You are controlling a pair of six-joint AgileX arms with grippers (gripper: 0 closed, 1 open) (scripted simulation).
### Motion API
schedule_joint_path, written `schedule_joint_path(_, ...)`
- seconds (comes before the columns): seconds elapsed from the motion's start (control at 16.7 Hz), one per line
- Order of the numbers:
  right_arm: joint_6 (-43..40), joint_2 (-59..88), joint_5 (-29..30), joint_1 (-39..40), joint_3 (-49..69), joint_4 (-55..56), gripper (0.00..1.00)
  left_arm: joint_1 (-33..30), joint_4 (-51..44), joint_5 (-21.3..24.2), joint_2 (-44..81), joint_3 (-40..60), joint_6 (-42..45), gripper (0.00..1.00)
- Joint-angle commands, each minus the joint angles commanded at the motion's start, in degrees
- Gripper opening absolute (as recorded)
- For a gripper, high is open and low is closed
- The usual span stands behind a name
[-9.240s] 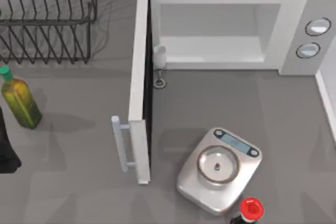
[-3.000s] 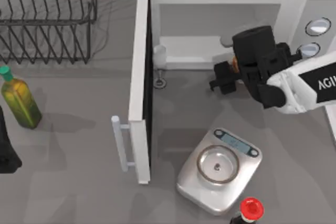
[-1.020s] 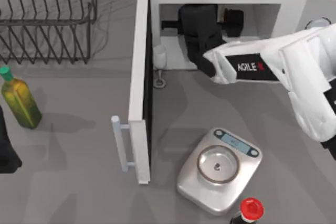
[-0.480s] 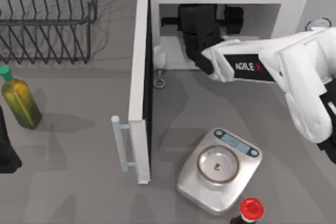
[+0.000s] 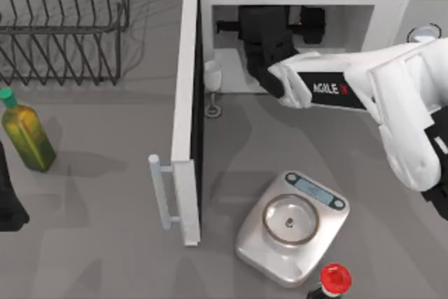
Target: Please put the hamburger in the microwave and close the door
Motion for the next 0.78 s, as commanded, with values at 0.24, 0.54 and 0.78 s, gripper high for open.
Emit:
schedule_joint_path(0.24,0.0,0.0,0.0,0.0,0.0,0.0,1.00,0.0,0.0,0.0,0.0,0.0,0.0,1.00)
schedule_joint_path(0.54,-0.8,3.8,12.0,3.7,1.0,9.0,1.00,0.0,0.0,0.0,0.0,0.0,0.0,1.00)
schedule_joint_path(0.78,2.8,-1.8,16.1,1.7,-3.6,15.6,1.00,0.0,0.0,0.0,0.0,0.0,0.0,1.00)
